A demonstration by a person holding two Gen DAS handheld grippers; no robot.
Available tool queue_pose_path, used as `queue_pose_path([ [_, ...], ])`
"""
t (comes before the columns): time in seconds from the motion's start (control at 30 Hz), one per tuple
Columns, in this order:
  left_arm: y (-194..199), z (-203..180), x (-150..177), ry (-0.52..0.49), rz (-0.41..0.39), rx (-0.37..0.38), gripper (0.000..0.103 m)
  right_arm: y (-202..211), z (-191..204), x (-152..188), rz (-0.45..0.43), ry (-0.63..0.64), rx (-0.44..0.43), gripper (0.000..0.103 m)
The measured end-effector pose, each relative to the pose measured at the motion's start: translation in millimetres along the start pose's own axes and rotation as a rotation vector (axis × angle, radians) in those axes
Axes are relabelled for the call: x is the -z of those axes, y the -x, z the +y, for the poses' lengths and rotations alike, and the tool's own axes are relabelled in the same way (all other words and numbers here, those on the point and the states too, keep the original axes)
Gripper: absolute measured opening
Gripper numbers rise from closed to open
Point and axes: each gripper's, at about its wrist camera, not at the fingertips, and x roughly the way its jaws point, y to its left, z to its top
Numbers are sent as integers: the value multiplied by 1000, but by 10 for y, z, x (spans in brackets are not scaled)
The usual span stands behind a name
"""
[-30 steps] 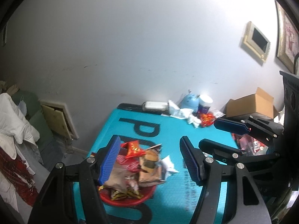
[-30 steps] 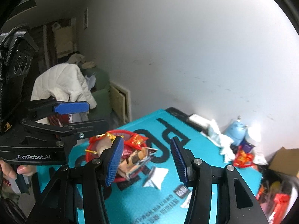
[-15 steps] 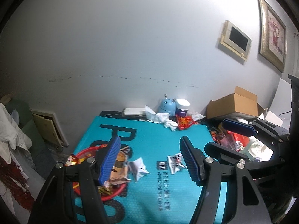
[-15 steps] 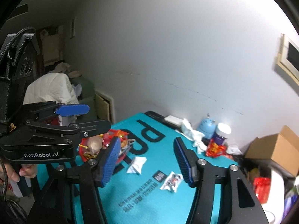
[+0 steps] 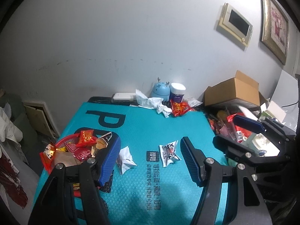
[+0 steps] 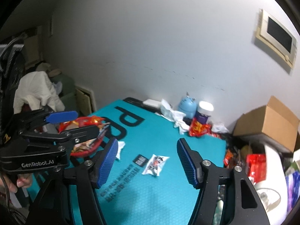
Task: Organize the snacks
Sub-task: 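Withdraw both tools from the basket toward the white wrappers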
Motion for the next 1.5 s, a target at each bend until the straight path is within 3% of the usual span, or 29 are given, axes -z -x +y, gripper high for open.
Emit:
queue_pose_path([
  [0.47,-724,181,213,81,85,9,65,-476,-310,138,-31,-111,41,68],
  [0.9,-1256,138,494,105,174,-56,65,-1167,-524,474,168,-109,34,68],
  [1.17,-1279,194,580,148,124,-92,65,-1453,-579,645,261,-149,-9,68],
  [1.3,-1339,203,585,147,140,-112,65,-1537,-563,694,286,-149,-22,68],
  [1.5,-1349,202,661,201,156,-53,65,-1582,-598,731,299,-159,-18,68],
])
